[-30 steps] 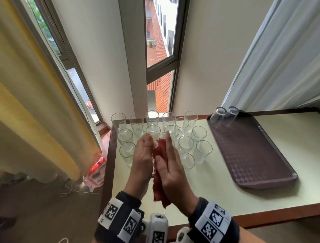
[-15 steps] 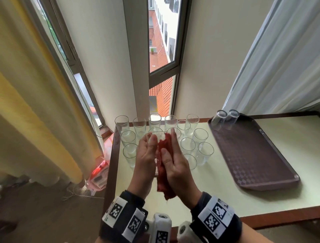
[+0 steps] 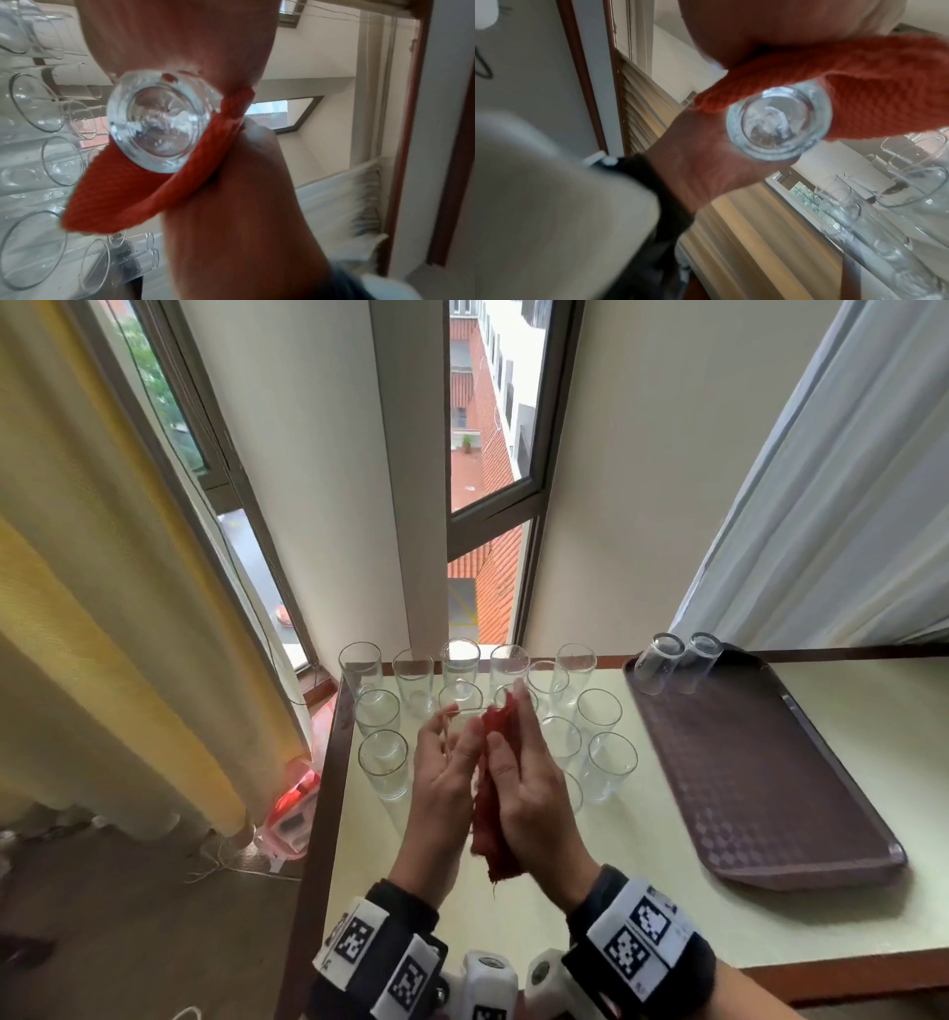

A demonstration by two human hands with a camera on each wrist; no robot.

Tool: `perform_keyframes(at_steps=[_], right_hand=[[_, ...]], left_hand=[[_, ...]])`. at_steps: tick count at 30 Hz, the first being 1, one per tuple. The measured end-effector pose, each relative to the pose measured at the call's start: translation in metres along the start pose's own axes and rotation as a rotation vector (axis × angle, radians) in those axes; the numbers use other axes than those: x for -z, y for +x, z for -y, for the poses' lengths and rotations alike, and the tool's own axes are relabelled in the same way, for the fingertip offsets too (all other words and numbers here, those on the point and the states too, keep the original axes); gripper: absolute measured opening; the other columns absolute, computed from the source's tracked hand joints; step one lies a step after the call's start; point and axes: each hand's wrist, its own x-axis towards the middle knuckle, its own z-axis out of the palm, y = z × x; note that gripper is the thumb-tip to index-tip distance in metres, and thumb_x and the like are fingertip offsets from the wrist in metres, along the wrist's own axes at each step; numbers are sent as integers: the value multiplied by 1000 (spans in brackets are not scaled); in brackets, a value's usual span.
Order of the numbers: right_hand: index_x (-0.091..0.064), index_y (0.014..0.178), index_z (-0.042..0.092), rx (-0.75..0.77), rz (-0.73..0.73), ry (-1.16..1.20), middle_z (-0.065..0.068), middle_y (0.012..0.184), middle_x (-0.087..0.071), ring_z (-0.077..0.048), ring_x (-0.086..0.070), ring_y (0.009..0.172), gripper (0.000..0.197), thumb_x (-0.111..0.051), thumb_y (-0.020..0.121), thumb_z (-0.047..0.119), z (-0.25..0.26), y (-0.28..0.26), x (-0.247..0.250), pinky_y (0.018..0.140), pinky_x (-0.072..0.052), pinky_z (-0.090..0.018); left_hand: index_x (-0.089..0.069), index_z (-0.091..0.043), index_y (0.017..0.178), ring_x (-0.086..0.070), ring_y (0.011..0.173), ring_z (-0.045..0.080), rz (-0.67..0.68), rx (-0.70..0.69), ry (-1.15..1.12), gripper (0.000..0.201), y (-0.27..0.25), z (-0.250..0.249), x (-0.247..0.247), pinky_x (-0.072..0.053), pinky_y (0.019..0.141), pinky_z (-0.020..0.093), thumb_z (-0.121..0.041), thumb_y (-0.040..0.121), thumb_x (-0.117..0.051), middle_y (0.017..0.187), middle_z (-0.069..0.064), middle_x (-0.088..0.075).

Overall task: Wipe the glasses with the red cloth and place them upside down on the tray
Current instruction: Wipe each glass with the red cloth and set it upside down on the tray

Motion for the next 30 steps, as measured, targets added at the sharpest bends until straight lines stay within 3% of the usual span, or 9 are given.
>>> perform_keyframes(at_steps=[3,8,12,15,17,19,24,26,30], right_hand=[[-9,153,43,62,50,-52,26,131,-40,15,-49,112,66,-39,95,45,-9,-11,5,87,-42,-5],[-16,153,47,49,-11,34,13,141,-49,3,-54,116,63,-39,94,47,-15,11,32,100,-46,-21],[-24,142,58,46,-31,126,22,155,-33,-3,-38,141,49,-37,95,52,-12,33,49,117,-35,-38],[-19,149,47,92,-8,66,28,149,-30,14,-33,136,55,-39,97,41,-13,24,57,113,-33,-18],[-15,150,43,105,24,34,31,142,-32,25,-35,125,60,-40,97,35,-19,11,59,99,-33,-4],[-13,151,44,105,50,43,30,139,-35,25,-39,119,61,-40,96,36,-24,3,60,95,-33,-2],[-24,153,40,-9,8,250,7,128,-64,-8,-63,113,63,-39,94,53,-22,26,70,103,-50,-44],[-27,153,36,-13,18,278,10,116,-70,-12,-67,108,63,-39,94,55,-22,31,74,100,-51,-47],[-13,152,51,64,67,103,1,150,-47,-18,-54,130,68,-35,90,68,-24,18,72,105,-47,-46]], left_hand=[[-50,-38,129,-67,113,19,-32,-10,-42,48,6,3,-7,-52,100,40,-60,86,-51,122,5,-67],[-47,-37,129,-70,100,5,-10,-17,-29,44,1,6,-36,-53,95,35,-52,88,-44,108,-7,-74],[-48,-45,128,-65,115,19,-49,-20,-13,45,0,10,-56,-53,100,47,-61,87,-59,124,-1,-64],[-52,-43,133,-60,124,19,-70,-15,15,62,6,13,-60,-48,106,46,-73,80,-60,139,1,-55],[-50,-34,138,-65,117,19,-72,-11,-9,60,8,14,-61,-51,101,41,-68,89,-52,130,4,-64],[-49,-28,137,-70,105,22,-83,-18,-41,54,8,14,-63,-54,90,35,-57,92,-43,117,9,-71],[-46,-27,139,-68,113,23,-87,-58,-36,50,-3,8,-80,-48,105,51,-48,93,-42,116,5,-73],[-45,-35,141,-62,122,19,-89,-79,-8,53,-4,10,-83,-46,108,51,-58,93,-53,130,-1,-63],[-46,-38,143,-52,135,23,-95,-75,27,79,2,15,-77,-42,112,51,-78,76,-60,148,2,-49]])
